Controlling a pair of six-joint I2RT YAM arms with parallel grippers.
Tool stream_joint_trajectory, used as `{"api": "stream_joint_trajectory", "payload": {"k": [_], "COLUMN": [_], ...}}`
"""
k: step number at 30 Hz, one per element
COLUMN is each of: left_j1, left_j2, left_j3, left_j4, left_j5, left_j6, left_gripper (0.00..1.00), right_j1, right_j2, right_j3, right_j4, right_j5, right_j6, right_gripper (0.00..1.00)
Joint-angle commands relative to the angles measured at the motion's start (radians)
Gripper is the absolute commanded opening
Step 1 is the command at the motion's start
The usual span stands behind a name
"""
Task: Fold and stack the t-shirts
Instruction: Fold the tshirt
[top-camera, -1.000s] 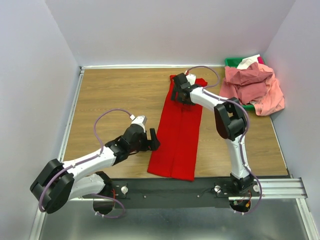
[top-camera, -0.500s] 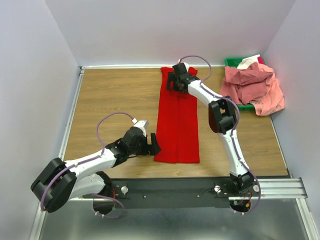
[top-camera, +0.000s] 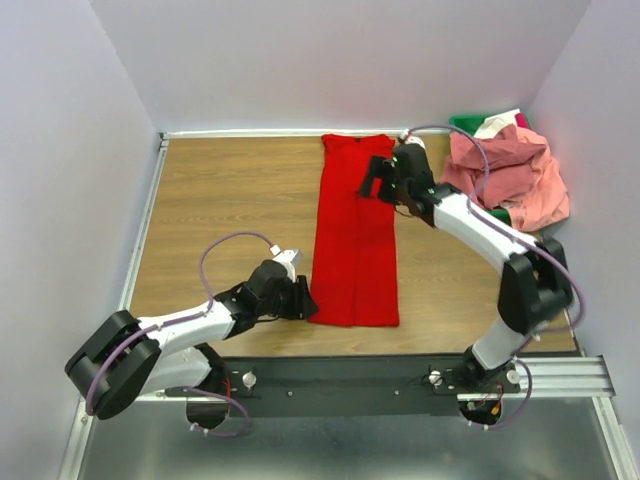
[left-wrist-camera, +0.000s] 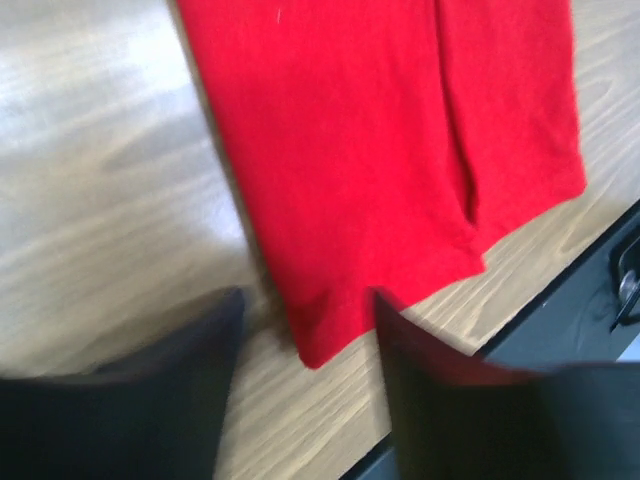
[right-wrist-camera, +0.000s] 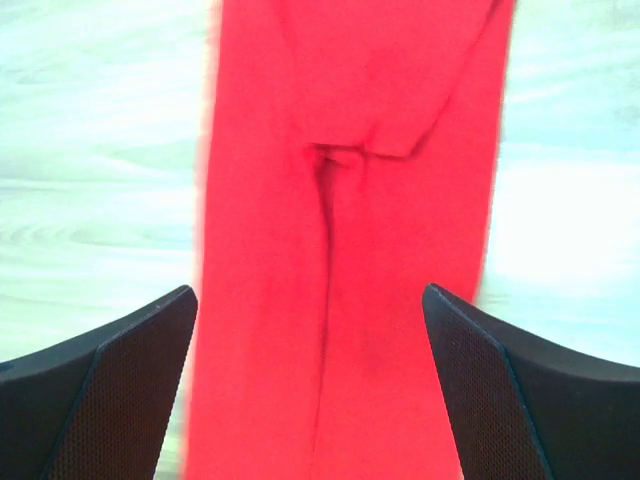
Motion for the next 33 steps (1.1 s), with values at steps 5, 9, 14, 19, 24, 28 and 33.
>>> {"api": "stream_joint_trajectory", "payload": {"k": [5, 9, 14, 19, 24, 28, 33], "left_j1": [-0.030, -0.037, -0.045, -0.050, -0.051, -0.054, -0.054], "left_j2": [0.000, -0.011, 0.004, -0.003, -0.034, -0.052, -0.077], "left_j3": [-0.041, -0.062, -0.053, -0.064, -0.088, -0.097, -0.107], "left_j4": [0.015, 0.032, 0.046, 0.044, 0.043, 0.044, 0.050], "left_j5": [0.043, 0.037, 0.054, 0.074, 0.065, 0.068, 0.069], "left_j6": [-0.021, -0.033, -0.033, -0.038, -0.069, -0.084, -0.090], "left_gripper": [0.41, 0.39, 0.17, 0.00, 0.00, 0.00, 0.00], "right_j1": [0.003, 0.003, 0.003, 0.008, 0.011, 0.012, 0.012], "right_j2": [-0.397, -0.555, -0.652, -0.638, -0.672, -0.695, -0.674], "right_j3": [-0.523, -0.682, -0.839, -0.900, -0.932, -0.944, -0.956], "right_j4": [0.156, 0.154, 0.154, 0.060, -0.083, -0.154, -0.188], "right_j5": [-0.060, -0.095, -0.315, -0.587, -0.586, -0.596, -0.620], "right_j6": [0.224, 0.264, 0.290, 0.275, 0.251, 0.247, 0.234], "right_gripper": [1.00, 1.00, 1.00, 1.00, 1.00, 0.99, 0.89]}}
